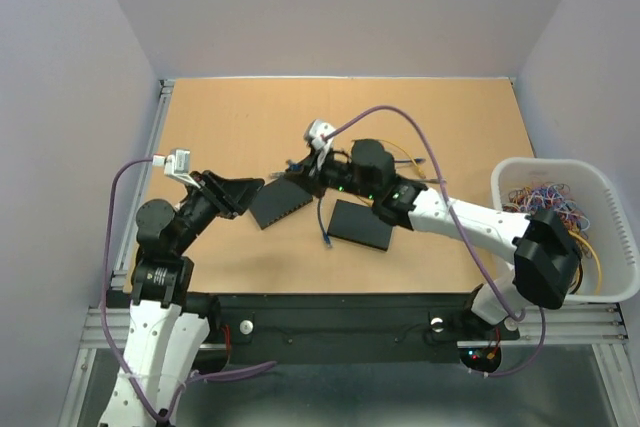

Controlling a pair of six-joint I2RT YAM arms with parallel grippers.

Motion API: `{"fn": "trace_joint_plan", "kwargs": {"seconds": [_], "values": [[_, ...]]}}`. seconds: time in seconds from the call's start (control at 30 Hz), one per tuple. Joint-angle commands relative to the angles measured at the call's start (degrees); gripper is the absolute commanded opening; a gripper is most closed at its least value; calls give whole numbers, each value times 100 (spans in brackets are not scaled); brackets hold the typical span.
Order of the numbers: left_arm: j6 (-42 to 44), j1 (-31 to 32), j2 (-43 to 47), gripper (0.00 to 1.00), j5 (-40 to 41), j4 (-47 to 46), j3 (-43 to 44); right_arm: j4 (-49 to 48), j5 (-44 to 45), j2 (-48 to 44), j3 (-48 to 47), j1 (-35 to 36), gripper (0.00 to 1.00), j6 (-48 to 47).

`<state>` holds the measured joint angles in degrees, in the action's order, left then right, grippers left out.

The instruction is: Insert the plug into the switch port

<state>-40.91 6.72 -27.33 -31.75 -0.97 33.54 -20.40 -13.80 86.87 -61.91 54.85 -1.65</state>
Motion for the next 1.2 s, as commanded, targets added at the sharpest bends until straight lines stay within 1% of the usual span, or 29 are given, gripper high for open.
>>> {"fn": "trace_joint_plan", "kwargs": {"seconds": [0.0, 0.03, 0.1, 0.13, 0.2, 0.23, 0.33, 0.57, 0.77, 1.17], "values": [[109, -13, 474, 57, -7, -1159, -312, -16, -1729, -250, -436, -448, 0, 876], [92, -13, 622, 60, -50, -1360, -374, -16, -2166, -215, -497, -536, 0, 1034], [48, -13, 737, 62, -173, -1554, -549, -16, -2582, -57, -690, -589, 0, 1184], [4, -13, 747, 63, -244, -1825, -611, -8, -2940, 5, -752, -633, 0, 1306], [-84, -13, 773, 63, -393, -2125, -734, 1, -3267, 137, -875, -651, 1, 1413], [-145, -13, 808, 64, -507, -2422, -848, 19, -3608, 294, -1006, -651, 0, 1517], [-163, -13, 879, 64, -517, -2802, -1024, 45, -4154, 558, -1261, -660, 0, 1685], [-471, -4, 879, 64, -763, -3663, -1280, 1, -4578, 840, -1490, -669, 0, 1905], [-533, -4, 861, 62, -789, -3814, -1376, -385, -4833, 1024, -1552, -660, 0, 2274], [-585, 13, 273, 56, -772, -4104, -1491, -903, -5053, 1209, -1657, -660, 0, 2766]]}}
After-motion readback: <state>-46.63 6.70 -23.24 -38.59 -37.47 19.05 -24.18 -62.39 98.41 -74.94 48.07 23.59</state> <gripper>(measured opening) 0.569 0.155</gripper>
